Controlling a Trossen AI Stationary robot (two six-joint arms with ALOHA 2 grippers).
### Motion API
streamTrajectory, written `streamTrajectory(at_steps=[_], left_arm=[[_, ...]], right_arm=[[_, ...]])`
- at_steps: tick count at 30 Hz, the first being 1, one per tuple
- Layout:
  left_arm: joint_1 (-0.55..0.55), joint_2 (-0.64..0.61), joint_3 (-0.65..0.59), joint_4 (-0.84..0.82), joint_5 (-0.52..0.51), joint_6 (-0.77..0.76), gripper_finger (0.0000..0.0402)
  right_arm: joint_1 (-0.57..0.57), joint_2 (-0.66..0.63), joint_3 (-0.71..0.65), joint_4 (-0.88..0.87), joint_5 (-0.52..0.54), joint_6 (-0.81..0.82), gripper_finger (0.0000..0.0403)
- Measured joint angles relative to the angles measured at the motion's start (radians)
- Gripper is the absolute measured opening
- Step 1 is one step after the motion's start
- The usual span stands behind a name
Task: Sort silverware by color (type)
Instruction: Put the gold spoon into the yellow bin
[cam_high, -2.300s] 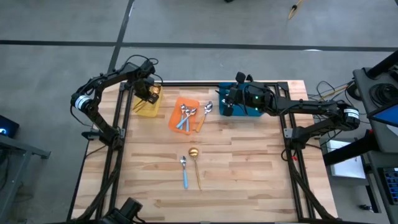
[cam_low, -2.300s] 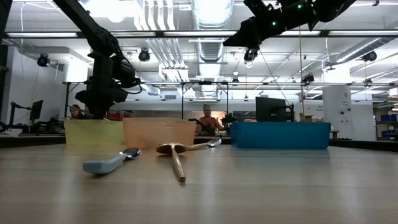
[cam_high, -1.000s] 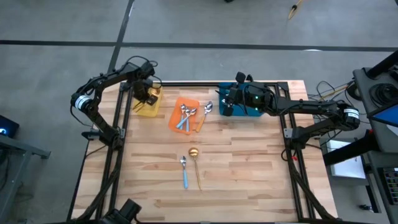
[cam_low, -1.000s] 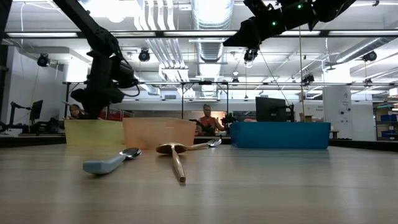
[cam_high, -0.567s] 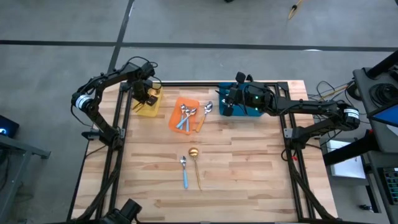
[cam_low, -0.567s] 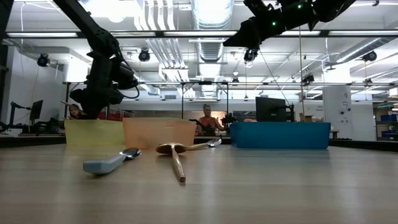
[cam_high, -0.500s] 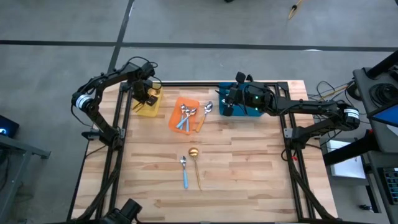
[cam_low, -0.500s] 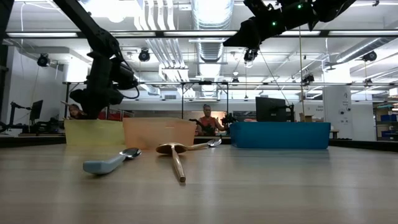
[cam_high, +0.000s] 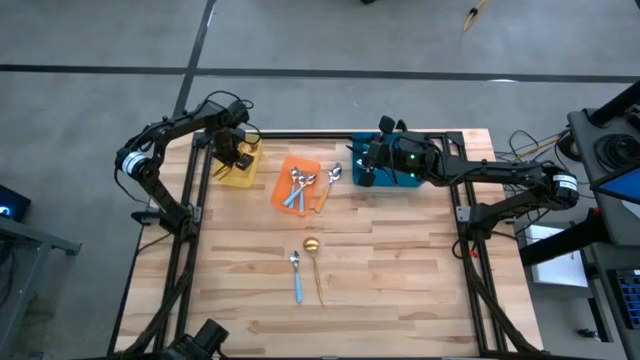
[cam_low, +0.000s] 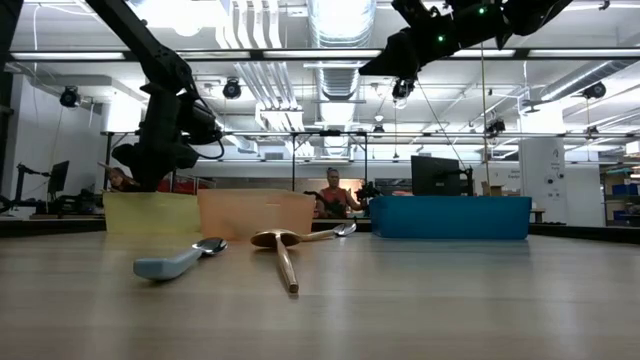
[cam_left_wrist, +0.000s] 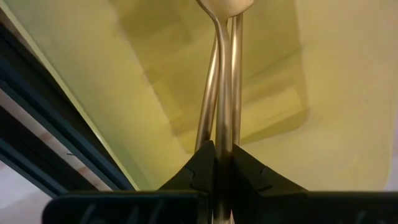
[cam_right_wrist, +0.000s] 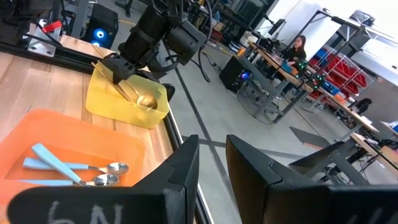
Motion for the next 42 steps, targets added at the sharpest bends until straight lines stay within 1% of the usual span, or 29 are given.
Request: streamTrajectory(at_steps=[6,42], left_arm=[[0.000,0.000,0.000,0.001,0.000,-0.010,0.0017],[0.000,0.001,0.000,-0.009,-0.001,-0.028,0.0018]], right_arm=[[0.000,0.000,0.000,-0.004,0.000,0.000,0.0073],[-0.005,0.000,0.000,-0.016,0.001,0.000,0.0073]])
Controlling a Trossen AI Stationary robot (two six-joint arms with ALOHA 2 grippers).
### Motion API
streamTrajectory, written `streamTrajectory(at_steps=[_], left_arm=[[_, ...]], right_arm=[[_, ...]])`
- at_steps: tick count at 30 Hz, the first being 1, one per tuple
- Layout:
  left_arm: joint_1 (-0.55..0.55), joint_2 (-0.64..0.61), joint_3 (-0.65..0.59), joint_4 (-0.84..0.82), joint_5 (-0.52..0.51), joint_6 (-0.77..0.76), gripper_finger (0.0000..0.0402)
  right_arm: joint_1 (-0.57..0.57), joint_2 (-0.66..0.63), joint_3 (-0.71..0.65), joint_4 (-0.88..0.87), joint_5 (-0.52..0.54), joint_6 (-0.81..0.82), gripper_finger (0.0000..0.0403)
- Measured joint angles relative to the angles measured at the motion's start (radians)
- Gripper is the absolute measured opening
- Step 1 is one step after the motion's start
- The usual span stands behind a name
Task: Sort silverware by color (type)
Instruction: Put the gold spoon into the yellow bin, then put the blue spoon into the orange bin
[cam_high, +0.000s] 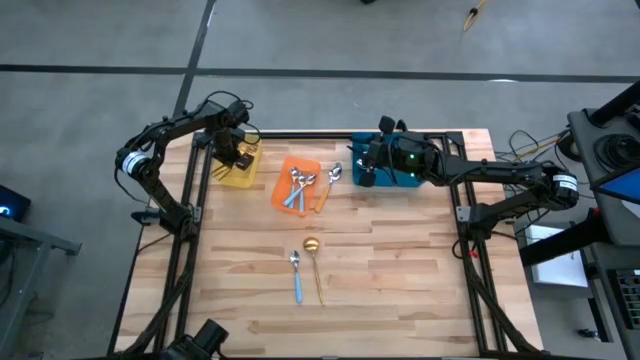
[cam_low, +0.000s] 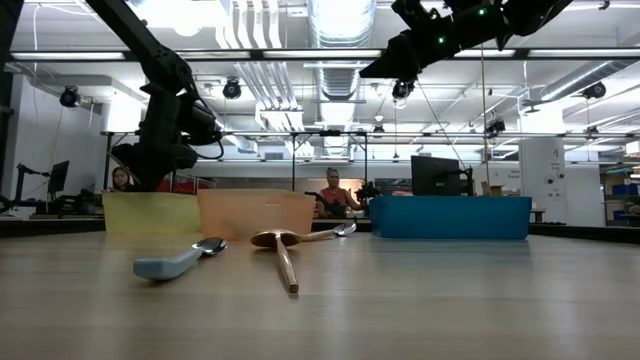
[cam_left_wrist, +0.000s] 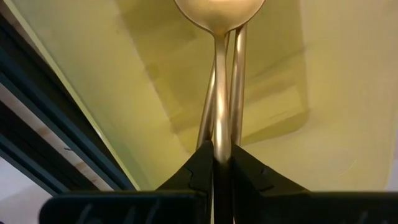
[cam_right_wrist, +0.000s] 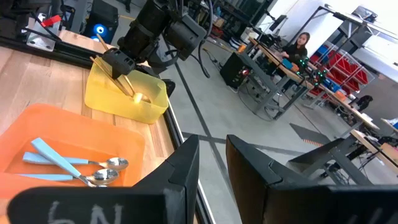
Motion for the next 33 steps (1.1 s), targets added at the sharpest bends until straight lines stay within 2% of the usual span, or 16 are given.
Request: streamTrajectory(at_steps=[8,22,33], left_arm=[[0.000,0.000,0.000,-0.001,0.000,0.008,0.0027],[0.000,0.000,0.001,-0.008,0.000,0.010,0.0136],[0.000,0.000,0.057,-0.061,0.001,0.019,0.0148]], right_arm=[[0.000,0.000,0.000,0.000,0.000,0.000,0.0073],[0.000,0.000,0.000,0.000,0.000,0.000,0.0073],[0.000,0.000,0.000,0.000,0.000,0.000,0.0073]])
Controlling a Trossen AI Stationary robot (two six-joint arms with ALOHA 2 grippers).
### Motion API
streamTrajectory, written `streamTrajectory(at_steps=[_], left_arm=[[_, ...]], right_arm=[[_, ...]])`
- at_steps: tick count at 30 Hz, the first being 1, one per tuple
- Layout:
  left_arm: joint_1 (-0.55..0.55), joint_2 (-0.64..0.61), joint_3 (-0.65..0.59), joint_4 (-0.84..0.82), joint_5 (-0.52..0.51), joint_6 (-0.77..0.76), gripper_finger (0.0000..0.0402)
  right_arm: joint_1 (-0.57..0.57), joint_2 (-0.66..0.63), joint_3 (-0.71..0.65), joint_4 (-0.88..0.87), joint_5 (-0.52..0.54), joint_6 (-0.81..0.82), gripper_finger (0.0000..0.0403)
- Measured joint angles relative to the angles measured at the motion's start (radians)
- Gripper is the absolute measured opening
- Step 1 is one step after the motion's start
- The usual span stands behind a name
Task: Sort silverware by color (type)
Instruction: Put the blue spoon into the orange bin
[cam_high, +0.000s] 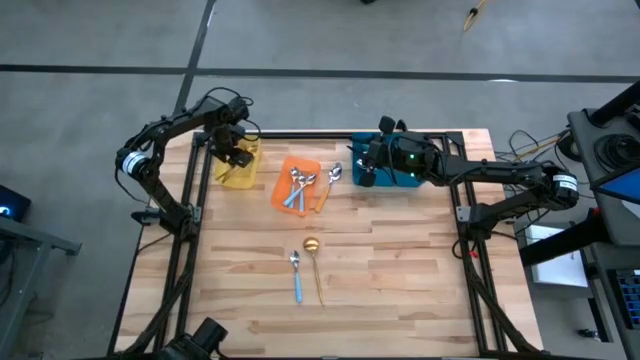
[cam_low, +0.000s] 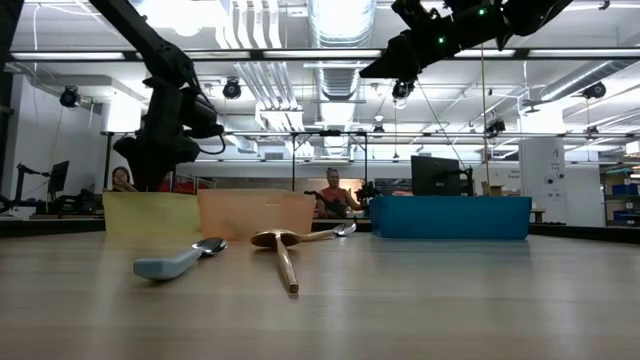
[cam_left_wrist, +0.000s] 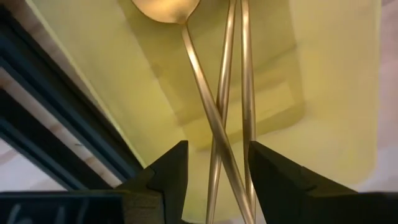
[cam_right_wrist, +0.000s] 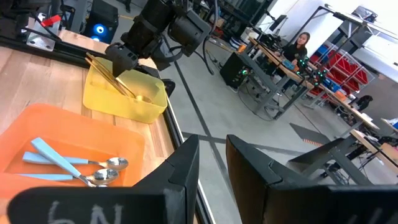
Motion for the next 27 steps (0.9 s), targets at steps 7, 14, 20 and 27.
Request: streamTrajectory(at_steps=[7,14,20,27], left_arm=[[-0.002,-0.008,0.054,-0.065,0.000,0.000,0.0148],[-0.049,-0.090,0.097,-0.005,0.000,0.000,0.0148],[-0.130,-0.212,0.065,0.151,0.000,-0.020,0.0148],[-0.254,-0.345,-0.023,0.339,-0.001,-0.057,0.0148]], right_arm=[[0.000,0.000,0.000,-0.001,0.000,-0.003,0.0073],[0.000,0.000,0.000,-0.001,0.000,-0.007,0.0073],[0.000,0.000,0.000,0.000,0.000,-0.007,0.0073],[0.000,0.000,0.000,0.001,0.000,0.004,0.0073]])
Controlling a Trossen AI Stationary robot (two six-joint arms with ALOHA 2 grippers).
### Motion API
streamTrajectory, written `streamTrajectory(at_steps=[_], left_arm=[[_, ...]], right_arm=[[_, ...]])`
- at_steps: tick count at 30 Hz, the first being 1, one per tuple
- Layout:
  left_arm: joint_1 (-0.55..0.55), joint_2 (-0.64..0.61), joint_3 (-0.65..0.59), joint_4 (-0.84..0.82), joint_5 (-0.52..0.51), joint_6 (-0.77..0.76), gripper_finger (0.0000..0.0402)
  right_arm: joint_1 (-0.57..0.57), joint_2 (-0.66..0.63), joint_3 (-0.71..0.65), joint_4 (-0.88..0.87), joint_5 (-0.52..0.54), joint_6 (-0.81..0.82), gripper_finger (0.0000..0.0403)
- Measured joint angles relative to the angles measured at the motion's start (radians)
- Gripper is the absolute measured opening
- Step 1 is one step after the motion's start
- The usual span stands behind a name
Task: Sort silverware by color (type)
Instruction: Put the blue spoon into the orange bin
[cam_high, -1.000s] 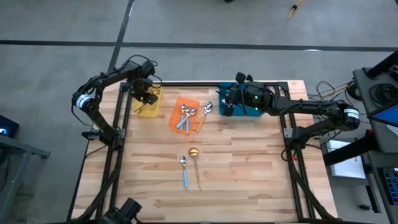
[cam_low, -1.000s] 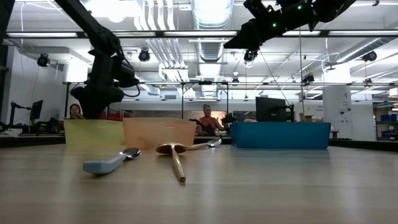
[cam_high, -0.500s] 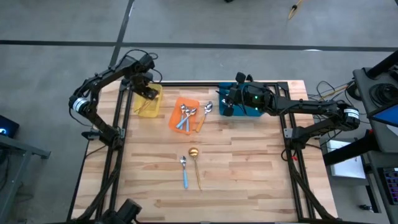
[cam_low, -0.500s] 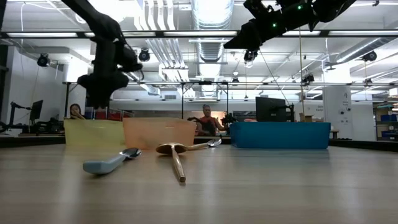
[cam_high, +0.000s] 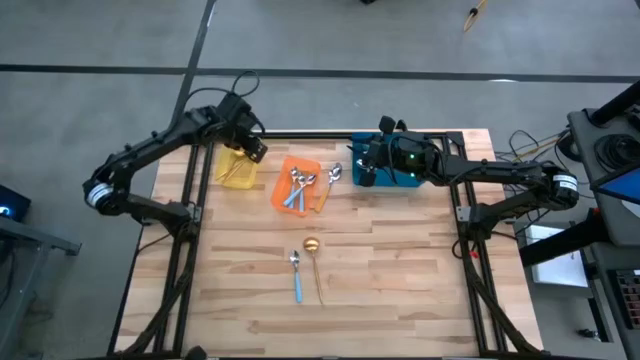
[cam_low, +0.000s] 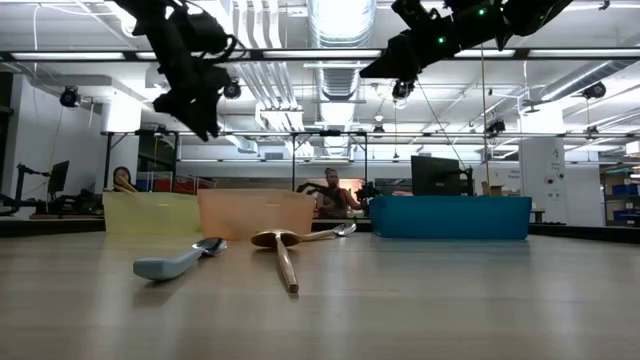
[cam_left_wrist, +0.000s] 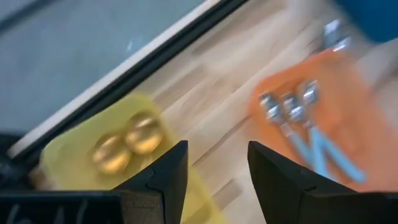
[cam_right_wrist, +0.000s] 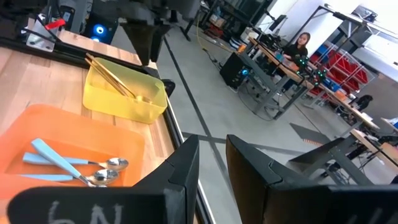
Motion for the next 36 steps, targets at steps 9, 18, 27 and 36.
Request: streamTrajectory(at_steps=[9,18,27,36], left_arm=[[-0.177,-0.103,-0.145,0.204,0.000,-0.069,0.0148],[-0.300,-0.083,-0.167,0.321,0.000,-0.101,0.0148],[-0.323,-0.062,-0.143,0.338,0.001,-0.139,0.0148],[-0.394,-0.062,-0.143,0.300,0.002,-0.290,0.0148]], right_arm=[[0.000,0.000,0.000,0.007,0.000,0.017,0.0073],[0.000,0.000,0.000,0.007,0.000,0.017,0.0073],[0.000,0.000,0.000,0.007,0.000,0.016,0.0073],[0.000,0.000,0.000,0.007,0.000,0.039,0.0073]])
